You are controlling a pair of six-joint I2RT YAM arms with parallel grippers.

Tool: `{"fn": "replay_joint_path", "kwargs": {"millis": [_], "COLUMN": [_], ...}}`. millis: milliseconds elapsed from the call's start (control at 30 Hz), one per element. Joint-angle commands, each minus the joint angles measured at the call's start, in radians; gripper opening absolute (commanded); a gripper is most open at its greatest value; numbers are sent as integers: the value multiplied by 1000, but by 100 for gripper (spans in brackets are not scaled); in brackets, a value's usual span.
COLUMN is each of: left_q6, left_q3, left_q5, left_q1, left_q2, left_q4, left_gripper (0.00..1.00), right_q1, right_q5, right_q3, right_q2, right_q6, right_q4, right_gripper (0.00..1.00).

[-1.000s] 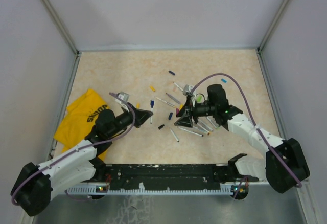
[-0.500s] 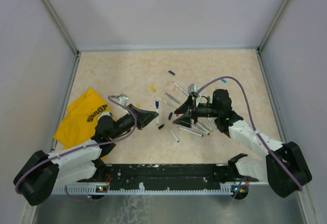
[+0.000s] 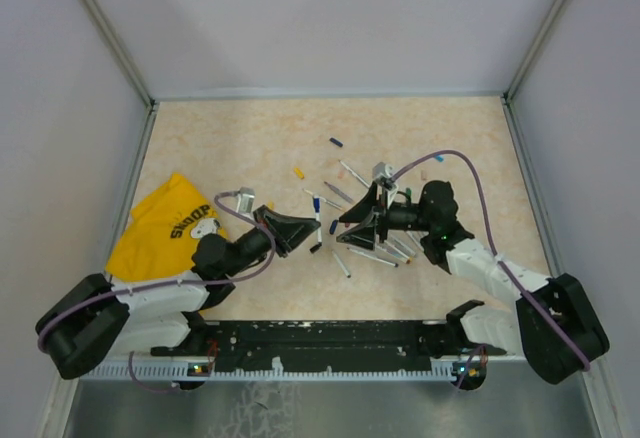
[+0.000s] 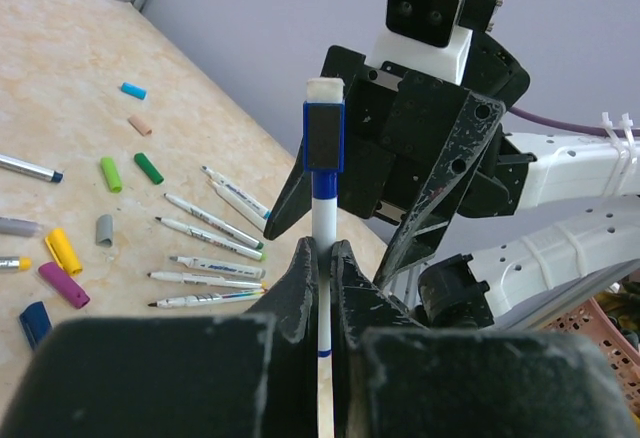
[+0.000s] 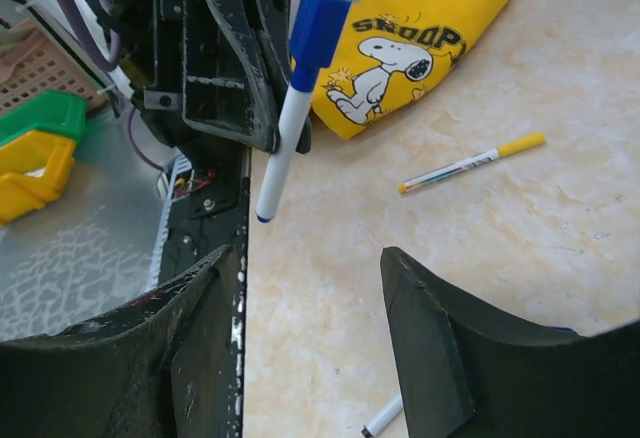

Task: Open the pen caps
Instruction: Pick up the pen from the center of the board.

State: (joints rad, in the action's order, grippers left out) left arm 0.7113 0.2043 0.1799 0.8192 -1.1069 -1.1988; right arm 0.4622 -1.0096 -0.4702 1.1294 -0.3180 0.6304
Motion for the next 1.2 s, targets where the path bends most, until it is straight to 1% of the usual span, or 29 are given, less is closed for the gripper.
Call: {"fn": "replay_joint_path", "kwargs": {"millis": [0, 200, 333, 533, 667, 700, 767, 867, 933, 967, 1000, 1033, 1100, 1167], "left_q6": [3, -1, -2, -5, -1, -1, -1, -1, -3, -3, -5, -7, -10, -25], "left_q3": [12, 54, 77, 100, 108, 110, 114, 117, 111, 105, 99, 88, 67, 48], "left_q5": [-55, -97, -106, -95, -89, -87, -80, -67, -65, -66, -67, -73, -80, -81], "left_q1": [35, 81, 100, 108, 113, 114, 116, 116, 115, 116, 115, 116, 115, 114], "left_q2": [-58, -157, -213, -255, -274, -278, -290, -304, -311, -314, -317, -316, -296, -260], "left_q4": [-148, -235, -278, -300, -312, -313, -316, -324, -341, -362, -381, -400, -402, -369], "left_gripper": [0, 0, 0, 0, 0, 0, 0, 0, 0, 0, 2, 9, 26, 41], "right_q1": [-7, -4, 11, 38, 54, 60, 70, 76, 75, 75, 75, 75, 73, 64], "right_q5": [-23, -14, -8, 25, 35, 33, 28, 19, 17, 17, 17, 14, 1, -14], "right_q3": [16, 27, 30, 9, -6, -7, -11, -17, -22, -26, -34, -42, -63, -84], "right_q2": [8, 19, 26, 40, 50, 51, 52, 54, 55, 55, 55, 56, 60, 66], "right_q6": [-105, -171, -173, -130, -118, -113, -109, -106, -104, -101, -96, -85, -62, -42], "right_q4": [196, 254, 248, 160, 117, 113, 111, 108, 101, 92, 77, 58, 7, -40], "right_gripper": [60, 60, 60, 56, 49, 47, 39, 18, 0, 0, 0, 0, 0, 0]}}
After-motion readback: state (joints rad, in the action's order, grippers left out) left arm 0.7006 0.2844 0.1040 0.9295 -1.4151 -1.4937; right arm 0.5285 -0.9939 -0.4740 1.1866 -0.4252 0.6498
